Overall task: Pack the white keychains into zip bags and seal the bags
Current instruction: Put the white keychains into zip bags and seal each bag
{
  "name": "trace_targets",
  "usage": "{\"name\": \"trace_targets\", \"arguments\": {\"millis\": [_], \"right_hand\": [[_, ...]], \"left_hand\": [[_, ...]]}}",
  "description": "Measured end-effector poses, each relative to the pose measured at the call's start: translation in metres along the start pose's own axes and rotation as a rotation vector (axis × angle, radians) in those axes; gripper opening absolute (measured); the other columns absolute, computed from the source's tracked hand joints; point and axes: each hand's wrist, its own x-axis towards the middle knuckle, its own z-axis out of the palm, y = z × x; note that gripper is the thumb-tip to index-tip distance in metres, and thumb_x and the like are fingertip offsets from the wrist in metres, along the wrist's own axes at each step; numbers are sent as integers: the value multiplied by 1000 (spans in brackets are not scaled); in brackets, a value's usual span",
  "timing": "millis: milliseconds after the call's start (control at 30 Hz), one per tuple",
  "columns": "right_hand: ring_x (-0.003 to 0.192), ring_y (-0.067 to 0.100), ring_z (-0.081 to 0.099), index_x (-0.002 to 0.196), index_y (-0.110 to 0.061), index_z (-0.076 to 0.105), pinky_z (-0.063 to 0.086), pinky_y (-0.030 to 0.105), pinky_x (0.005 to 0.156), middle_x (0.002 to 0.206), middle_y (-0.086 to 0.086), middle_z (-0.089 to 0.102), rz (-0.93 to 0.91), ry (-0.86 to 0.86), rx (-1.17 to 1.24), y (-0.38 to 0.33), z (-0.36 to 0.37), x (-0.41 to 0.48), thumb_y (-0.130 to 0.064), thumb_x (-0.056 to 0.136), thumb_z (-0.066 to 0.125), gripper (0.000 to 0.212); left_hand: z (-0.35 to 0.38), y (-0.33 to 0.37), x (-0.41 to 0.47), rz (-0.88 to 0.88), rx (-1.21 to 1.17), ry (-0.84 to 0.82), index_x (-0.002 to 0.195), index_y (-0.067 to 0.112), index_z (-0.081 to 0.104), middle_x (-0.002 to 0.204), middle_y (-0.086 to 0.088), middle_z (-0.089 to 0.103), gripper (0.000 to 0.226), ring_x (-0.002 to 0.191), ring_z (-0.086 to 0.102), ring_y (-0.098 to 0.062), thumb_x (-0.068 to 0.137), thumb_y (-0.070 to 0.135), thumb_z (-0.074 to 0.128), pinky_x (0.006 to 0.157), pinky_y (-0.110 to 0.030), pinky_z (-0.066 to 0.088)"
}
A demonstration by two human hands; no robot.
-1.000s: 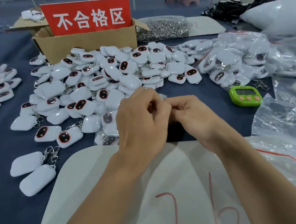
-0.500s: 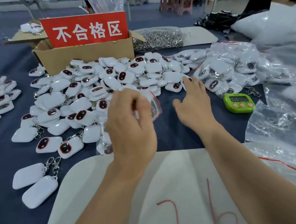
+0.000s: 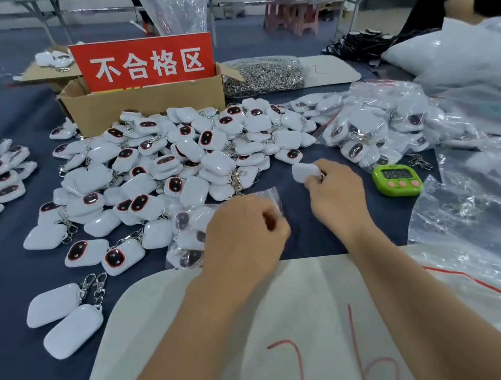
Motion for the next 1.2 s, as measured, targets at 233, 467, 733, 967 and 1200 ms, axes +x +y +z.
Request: {"name": "trace_targets", "arguments": {"millis": [233, 467, 733, 967, 1200], "right_hand": [[55, 1, 46, 78, -38, 71, 36, 14, 54, 61, -11, 62, 56, 64, 526, -10, -19, -46, -27, 92, 62, 20], [67, 1, 59, 115, -51, 71, 44, 16, 65, 83, -23, 73, -254, 19, 366, -32, -21, -65, -17, 93, 70, 40], [51, 9, 52, 106, -38, 68, 45, 21, 54, 61, 2, 70, -97, -165, 710, -46, -16, -73, -13, 83, 67, 34], [50, 17, 55, 77, -19, 74, 44, 26, 52, 65, 13, 65, 31, -238, 897, -44, -21, -62, -26, 88, 63, 17], [58, 16, 51, 78, -14, 77, 43, 28, 57, 68, 17, 65, 23, -219, 834, -40, -25, -60, -17, 97, 64, 23]], "left_hand": [[-3, 5, -5, 8, 21, 36, 64, 24, 59, 63, 6, 57, 34, 69, 52, -14, 89, 47, 56, 57, -27, 37], [-15, 13, -1, -244, -592, 226, 75, 37, 75, 70, 16, 73, 23, 64, 66, 0, 95, 42, 64, 60, -12, 46], [-20, 3, 12, -304, -846, 242, 100, 24, 80, 82, 9, 79, 18, 72, 70, -4, 94, 9, 71, 67, -17, 55], [-25, 8, 11, -218, -985, 72, 97, 27, 81, 94, 4, 81, 31, 86, 74, -8, 97, 2, 63, 78, -19, 56], [-25, 10, 9, -161, -964, 15, 93, 34, 82, 95, 6, 80, 40, 89, 74, -5, 98, 0, 61, 79, -14, 53]]}}
